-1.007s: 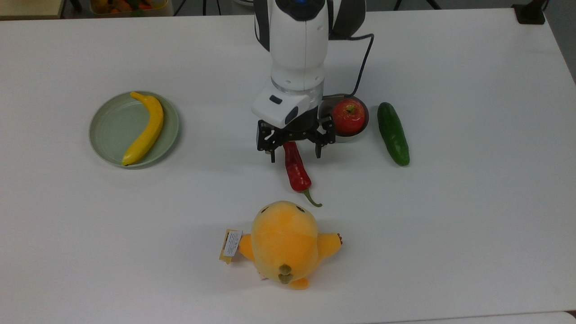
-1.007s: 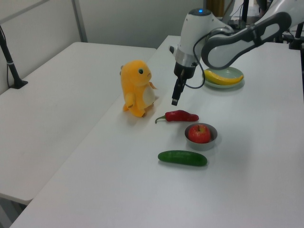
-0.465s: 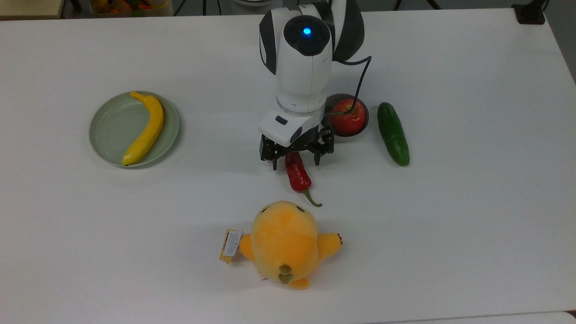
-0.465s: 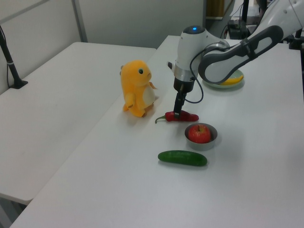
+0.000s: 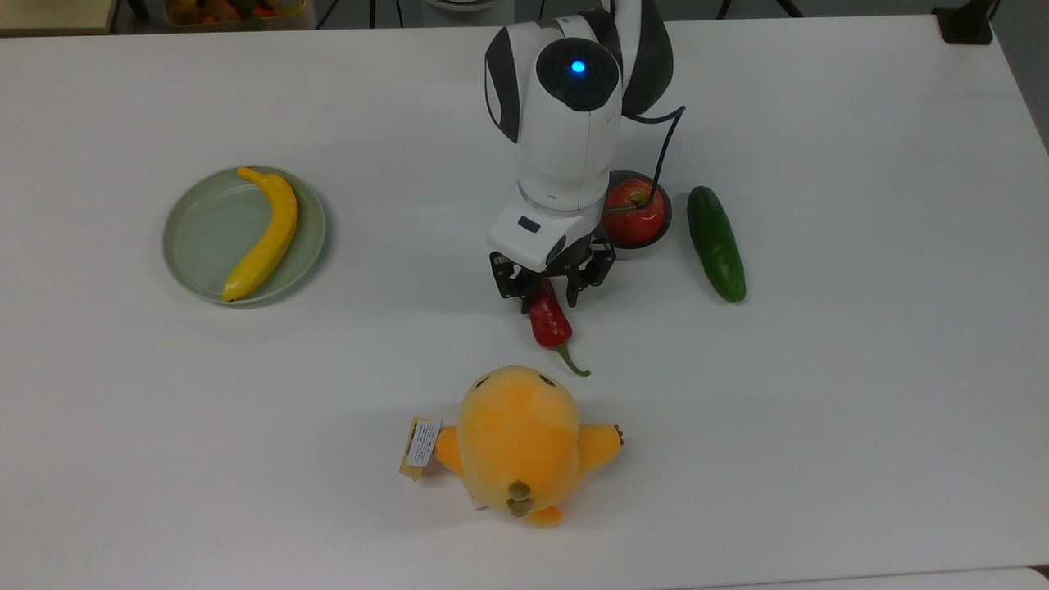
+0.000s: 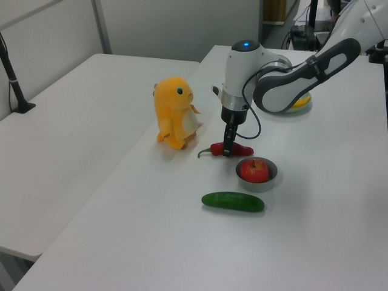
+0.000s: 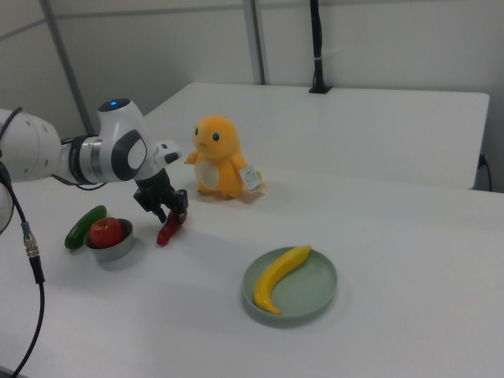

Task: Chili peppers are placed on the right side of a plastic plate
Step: 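Close the gripper on the red chili pepper's body, then lift the chili pepper and carry it toward the green plate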

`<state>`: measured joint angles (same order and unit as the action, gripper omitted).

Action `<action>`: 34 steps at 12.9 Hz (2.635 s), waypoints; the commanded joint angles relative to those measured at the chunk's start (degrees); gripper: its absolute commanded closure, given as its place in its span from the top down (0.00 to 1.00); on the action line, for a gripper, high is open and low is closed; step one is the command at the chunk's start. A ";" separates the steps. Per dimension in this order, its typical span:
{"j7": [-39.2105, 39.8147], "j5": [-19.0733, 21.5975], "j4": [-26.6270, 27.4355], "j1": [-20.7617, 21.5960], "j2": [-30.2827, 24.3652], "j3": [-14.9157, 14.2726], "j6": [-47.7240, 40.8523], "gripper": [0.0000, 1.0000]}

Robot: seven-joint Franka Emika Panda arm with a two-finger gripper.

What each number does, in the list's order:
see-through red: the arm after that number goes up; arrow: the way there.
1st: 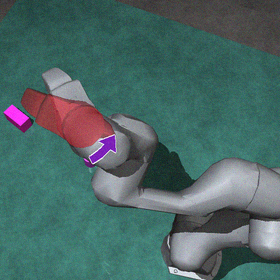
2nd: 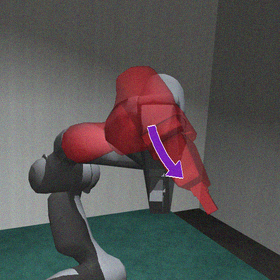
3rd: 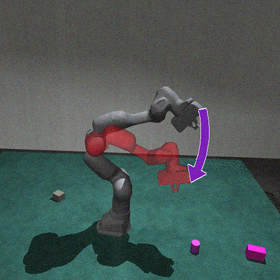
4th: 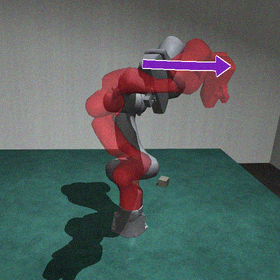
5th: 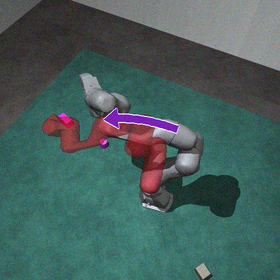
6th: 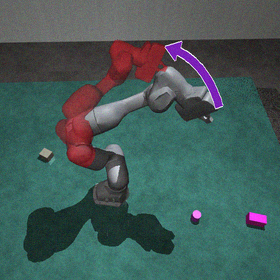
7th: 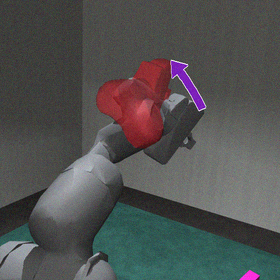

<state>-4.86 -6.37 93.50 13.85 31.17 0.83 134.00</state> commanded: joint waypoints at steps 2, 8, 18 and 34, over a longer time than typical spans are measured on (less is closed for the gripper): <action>-0.95 -1.28 -0.42 0.48 0.29 -0.21 0.91 0.05; -1.30 -0.05 -0.42 -0.13 -5.14 -0.12 -0.84 0.06; 17.03 11.82 -5.07 -18.21 -16.32 -1.00 -13.67 0.06; 47.13 4.45 -4.46 -39.50 -0.68 -1.18 0.99 0.06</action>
<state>41.34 0.19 89.09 -24.81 28.47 -0.45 131.08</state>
